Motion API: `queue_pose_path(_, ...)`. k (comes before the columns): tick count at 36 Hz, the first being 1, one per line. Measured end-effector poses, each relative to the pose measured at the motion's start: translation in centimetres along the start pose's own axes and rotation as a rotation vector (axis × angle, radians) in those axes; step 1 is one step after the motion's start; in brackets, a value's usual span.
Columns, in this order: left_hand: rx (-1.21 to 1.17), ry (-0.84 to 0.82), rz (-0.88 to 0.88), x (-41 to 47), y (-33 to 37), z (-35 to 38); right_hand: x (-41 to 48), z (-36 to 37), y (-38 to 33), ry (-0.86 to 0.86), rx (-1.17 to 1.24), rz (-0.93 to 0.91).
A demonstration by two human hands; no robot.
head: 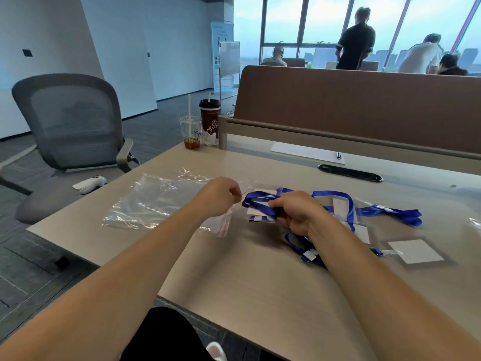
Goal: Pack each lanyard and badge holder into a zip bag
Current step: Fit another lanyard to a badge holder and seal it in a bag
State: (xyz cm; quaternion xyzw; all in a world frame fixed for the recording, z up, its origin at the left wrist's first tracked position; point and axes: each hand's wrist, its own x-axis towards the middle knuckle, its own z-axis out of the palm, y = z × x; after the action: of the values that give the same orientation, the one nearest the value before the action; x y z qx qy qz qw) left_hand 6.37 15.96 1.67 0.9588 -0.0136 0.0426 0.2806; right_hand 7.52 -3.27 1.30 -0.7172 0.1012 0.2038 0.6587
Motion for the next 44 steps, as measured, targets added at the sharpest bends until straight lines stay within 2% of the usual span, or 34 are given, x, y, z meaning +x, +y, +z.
queue_pose_path(5,0.051,0.009,0.025,0.3,0.4,-0.3,-0.8,-1.1,-0.1,-0.097,-0.082,-0.005)
queue_pose_path(16,0.124,-0.016,-0.007,-0.6,0.1,-0.9,-1.4,-1.7,-0.3,-0.147,-0.122,-0.017)
queue_pose_path(23,0.069,-0.052,-0.063,-1.2,0.1,-1.1,-2.1,-2.5,-0.9,-0.163,-0.016,-0.060)
queue_pose_path(29,0.006,-0.115,-0.081,-1.6,0.1,-0.7,-2.8,-2.2,-1.1,-0.203,0.206,-0.096)
queue_pose_path(37,-0.119,-0.168,-0.129,-2.1,0.0,-0.9,-2.2,-0.9,-1.0,-0.083,0.312,-0.121)
queue_pose_path(44,-0.238,-0.123,-0.137,-2.4,-0.2,-1.3,-2.4,0.2,-0.5,-0.016,0.241,-0.086)
